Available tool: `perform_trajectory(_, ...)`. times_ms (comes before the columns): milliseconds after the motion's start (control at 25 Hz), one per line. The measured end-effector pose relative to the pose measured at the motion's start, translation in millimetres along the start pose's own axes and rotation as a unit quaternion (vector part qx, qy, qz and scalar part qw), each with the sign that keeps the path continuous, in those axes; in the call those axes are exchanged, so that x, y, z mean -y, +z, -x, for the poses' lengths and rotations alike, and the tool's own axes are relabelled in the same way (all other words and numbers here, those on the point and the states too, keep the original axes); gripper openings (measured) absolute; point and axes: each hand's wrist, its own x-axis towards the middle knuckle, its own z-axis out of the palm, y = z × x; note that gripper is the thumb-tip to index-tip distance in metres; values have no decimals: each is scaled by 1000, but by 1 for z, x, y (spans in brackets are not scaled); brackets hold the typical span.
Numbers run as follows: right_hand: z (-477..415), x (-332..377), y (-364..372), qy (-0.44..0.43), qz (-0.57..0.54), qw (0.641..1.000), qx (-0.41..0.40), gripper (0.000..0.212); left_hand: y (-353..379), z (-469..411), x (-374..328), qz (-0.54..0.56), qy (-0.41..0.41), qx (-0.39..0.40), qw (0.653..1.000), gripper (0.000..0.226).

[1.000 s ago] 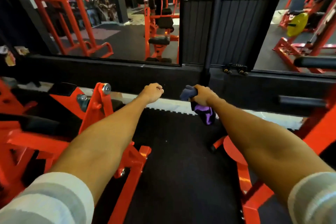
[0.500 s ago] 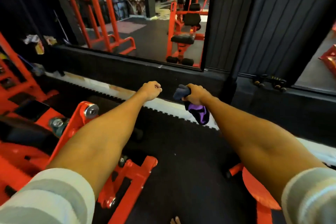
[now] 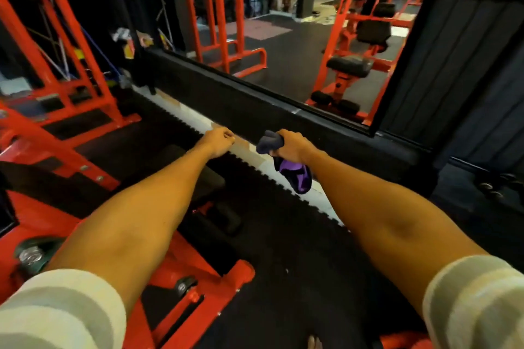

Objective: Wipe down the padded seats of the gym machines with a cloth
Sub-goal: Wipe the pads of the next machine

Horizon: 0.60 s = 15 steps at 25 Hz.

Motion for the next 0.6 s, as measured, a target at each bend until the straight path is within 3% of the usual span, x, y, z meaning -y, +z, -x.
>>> perform_trajectory(120,-59,6,4,-65,-7,997,36,27,-4,-30,20,-11,-46,-28,998,26)
perform_trajectory(240,-111,15,8,-105,-24,993,50,48,-11,-53,37,-9,-94,-51,994,31)
perform_trajectory(600,-223,106,33,-260,-4,958,119,61,-50,-48,91,-16,-250,-183,951,28)
